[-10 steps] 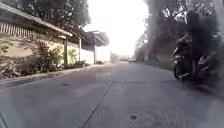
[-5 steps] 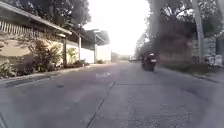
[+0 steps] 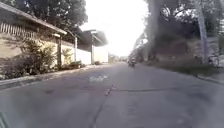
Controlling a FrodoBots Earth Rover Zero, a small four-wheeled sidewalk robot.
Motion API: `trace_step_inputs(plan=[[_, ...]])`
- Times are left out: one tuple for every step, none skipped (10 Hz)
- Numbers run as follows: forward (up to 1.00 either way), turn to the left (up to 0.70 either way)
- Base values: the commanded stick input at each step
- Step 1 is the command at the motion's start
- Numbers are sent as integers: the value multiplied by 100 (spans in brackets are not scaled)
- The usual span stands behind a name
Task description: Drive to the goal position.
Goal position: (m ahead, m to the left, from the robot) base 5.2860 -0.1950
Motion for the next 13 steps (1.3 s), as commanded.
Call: trace_step_inputs(plan=[[91,0],[90,0],[88,0],[87,0],[86,0],[86,0],[86,0],[86,0],[86,0],[86,0],[86,0],[86,0],[86,0]])
